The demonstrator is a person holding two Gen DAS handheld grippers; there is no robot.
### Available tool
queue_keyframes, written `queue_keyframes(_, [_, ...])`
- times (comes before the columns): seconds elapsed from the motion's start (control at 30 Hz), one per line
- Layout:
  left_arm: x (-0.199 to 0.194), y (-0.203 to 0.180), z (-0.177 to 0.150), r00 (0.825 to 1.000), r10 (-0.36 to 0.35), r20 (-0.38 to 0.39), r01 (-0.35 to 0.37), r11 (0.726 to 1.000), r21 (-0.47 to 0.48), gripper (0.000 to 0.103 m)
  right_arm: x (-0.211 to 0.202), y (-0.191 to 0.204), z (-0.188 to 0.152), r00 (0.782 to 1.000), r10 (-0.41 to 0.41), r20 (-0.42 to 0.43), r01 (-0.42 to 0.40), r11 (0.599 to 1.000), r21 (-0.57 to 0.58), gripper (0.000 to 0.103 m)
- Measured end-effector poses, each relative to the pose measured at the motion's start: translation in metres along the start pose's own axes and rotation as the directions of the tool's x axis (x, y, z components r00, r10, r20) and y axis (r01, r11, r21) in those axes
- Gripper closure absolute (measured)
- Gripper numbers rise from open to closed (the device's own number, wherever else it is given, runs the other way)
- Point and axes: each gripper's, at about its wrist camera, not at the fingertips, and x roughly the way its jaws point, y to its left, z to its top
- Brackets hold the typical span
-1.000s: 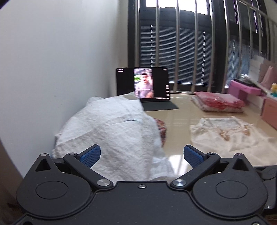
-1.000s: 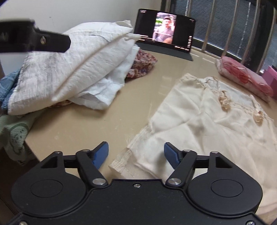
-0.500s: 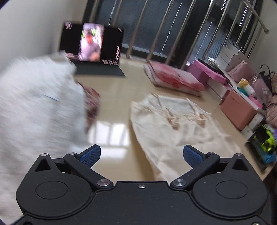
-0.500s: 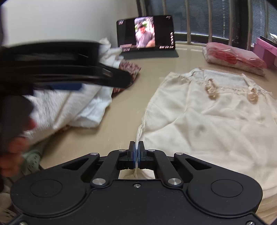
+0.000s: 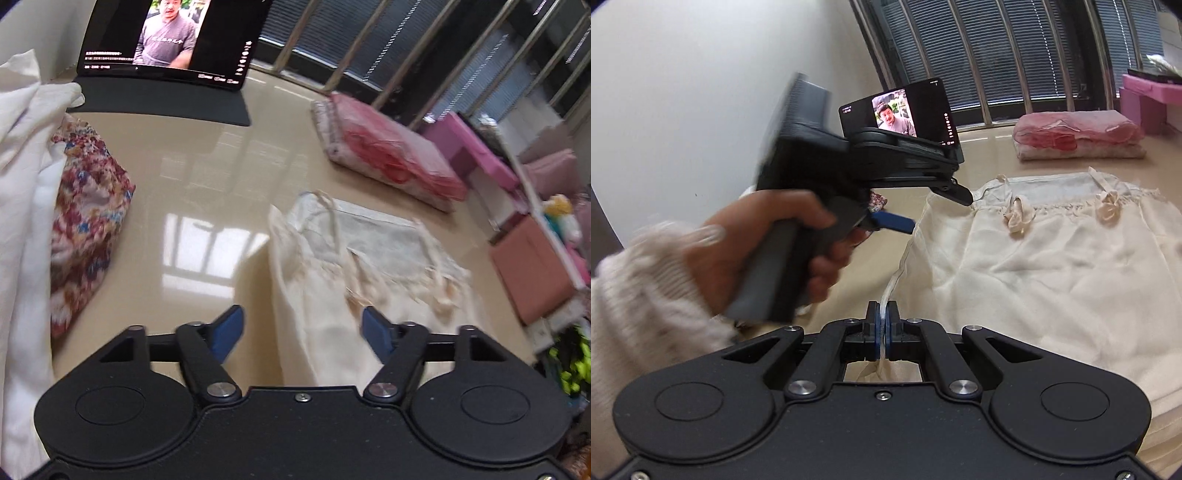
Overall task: Fold clothes
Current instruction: 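Fold the side edge over toward the camisole center with the right gripper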
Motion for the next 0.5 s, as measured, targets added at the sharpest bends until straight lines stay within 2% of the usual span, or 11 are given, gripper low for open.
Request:
queue_keyframes(0.03, [0.003, 0.0, 0.002, 1.0, 0.008, -0.001, -0.008, 1.0, 0.0, 0.057, -0.001, -0.002, 0.0, 1.0, 0.009, 0.002, -0.009, 1.0, 0.005, 0.102])
queue_keyframes(0.07, [0.006, 0.0, 0.005, 1.0, 0.016, -0.001, -0.016, 1.0, -0.001, 0.062, -0.001, -0.005, -0.001, 1.0, 0.019, 0.005, -0.019, 1.0, 0.01, 0.102])
queue_keyframes(0.13, [0.01, -0.002, 0.008, 1.0, 0.026, 0.004, -0.026, 1.0, 0.005, 0.079, -0.003, -0.008, -0.001, 0.999, 0.035, 0.008, -0.035, 0.999, 0.019, 0.102])
queue_keyframes(0.2, [0.011, -0.006, 0.011, 0.999, 0.034, 0.011, -0.034, 0.999, 0.019, 0.087, -0.004, -0.013, -0.002, 0.999, 0.049, 0.011, -0.049, 0.998, 0.033, 0.102])
queue_keyframes(0.33, [0.013, -0.024, 0.013, 0.998, 0.066, 0.015, -0.067, 0.994, 0.086, 0.088, -0.006, -0.029, -0.006, 0.998, 0.052, 0.02, -0.054, 0.995, 0.081, 0.102])
queue_keyframes(0.5, [0.022, -0.047, 0.011, 0.997, 0.07, 0.013, -0.071, 0.991, 0.113, 0.088, -0.011, -0.053, -0.012, 0.998, 0.055, 0.01, -0.056, 0.984, 0.168, 0.102])
